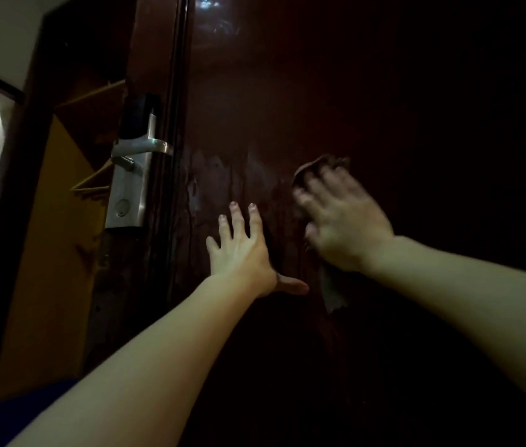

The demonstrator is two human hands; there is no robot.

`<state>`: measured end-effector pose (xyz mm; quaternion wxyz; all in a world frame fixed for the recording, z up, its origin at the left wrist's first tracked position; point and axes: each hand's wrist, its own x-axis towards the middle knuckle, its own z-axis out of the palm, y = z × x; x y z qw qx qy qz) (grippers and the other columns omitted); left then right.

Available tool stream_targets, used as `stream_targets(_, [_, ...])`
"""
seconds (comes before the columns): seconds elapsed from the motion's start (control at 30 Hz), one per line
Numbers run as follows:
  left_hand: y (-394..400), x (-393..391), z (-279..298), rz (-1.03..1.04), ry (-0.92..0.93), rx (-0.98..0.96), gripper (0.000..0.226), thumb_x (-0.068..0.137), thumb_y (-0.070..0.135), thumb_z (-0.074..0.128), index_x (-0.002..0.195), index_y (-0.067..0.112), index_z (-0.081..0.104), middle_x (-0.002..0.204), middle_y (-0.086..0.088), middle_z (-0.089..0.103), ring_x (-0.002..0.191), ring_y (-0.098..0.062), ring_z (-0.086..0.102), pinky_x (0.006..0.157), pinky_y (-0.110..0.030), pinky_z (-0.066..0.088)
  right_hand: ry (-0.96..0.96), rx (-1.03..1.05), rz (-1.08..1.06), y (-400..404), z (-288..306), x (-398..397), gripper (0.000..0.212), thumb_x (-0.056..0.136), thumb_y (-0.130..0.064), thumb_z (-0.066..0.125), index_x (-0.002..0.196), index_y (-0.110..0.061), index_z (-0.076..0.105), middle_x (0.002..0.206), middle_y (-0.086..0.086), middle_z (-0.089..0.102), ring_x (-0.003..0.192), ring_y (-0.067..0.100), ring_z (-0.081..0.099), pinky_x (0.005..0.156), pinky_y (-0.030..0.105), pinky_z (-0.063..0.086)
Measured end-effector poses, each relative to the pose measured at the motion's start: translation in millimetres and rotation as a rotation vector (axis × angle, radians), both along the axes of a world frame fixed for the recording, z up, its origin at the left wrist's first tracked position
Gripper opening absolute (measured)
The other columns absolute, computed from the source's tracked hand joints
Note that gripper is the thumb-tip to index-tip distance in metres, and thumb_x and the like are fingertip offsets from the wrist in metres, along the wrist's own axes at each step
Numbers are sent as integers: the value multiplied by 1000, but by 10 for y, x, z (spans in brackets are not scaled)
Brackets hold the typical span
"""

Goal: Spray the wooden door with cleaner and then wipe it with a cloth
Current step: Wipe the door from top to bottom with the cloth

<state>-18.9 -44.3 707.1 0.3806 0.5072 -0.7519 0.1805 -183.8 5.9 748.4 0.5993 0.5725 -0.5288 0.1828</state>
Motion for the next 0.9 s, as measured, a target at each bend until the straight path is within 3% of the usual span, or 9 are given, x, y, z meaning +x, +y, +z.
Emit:
stream_targets(0.1, [-89, 88, -50, -61, -10, -53, 146, 55, 77, 73, 148, 24, -27, 156, -2, -32, 147, -28, -16, 117, -59, 9, 194, 143, 39, -168, -365, 206, 69, 80, -47, 34, 137, -15, 54, 147, 15, 46, 141, 34, 34, 120, 44, 15])
stream_targets(0.23, [-151, 277, -49, -107, -37, -108, 152, 48, 79, 74, 149, 24, -25, 159, 5, -27, 148, -22, -11, 118, -54, 10, 295, 160, -8, -142, -316, 150, 67, 81, -46, 34, 136, -15, 56, 145, 16, 48, 140, 33, 38, 116, 43, 15])
stream_targets(0.33, [-194, 337, -64, -68, -89, -157, 153, 45, 83, 71, 149, 22, -24, 159, 5, -25, 148, -22, -7, 117, -50, 13, 174, 164, -42, -85, -194, 90, 71, 82, -48, 28, 143, -16, 47, 151, 16, 39, 145, 32, 27, 120, 43, 15])
stream_targets(0.47, [-210, 332, -70, -39, -103, -172, 153, 45, 85, 68, 150, 20, -23, 159, 3, -26, 148, -23, -7, 117, -49, 14, 78, 107, -65, -39, -94, 154, 84, 78, -53, 8, 154, -21, 23, 162, 11, 16, 151, 27, 3, 122, 40, -3])
stream_targets(0.53, [-210, 328, -69, -12, -110, -181, 155, 44, 86, 67, 150, 18, -24, 159, 2, -25, 148, -24, -7, 118, -49, 14, 30, 64, -59, -48, 26, 177, 82, 79, -52, 9, 155, -23, 17, 163, 9, 10, 151, 25, -2, 121, 38, -7])
stream_targets(0.77, [-182, 331, -101, 37, 44, -7, 161, 41, 84, 72, 146, 21, -32, 156, -12, -29, 147, -32, -17, 118, -55, 4, -155, -62, -14, -182, 225, 318, 67, 90, -43, 28, 153, -21, 22, 162, 11, 15, 150, 28, 2, 122, 42, -3])
stream_targets(0.9, [-208, 375, -153, -6, 98, 7, 157, 45, 81, 74, 149, 17, -24, 159, -7, -24, 148, -28, -11, 117, -53, 14, 50, 2, 32, -282, -128, 434, 68, 86, -46, 32, 147, -18, 39, 155, 12, 34, 147, 33, 20, 121, 44, 7])
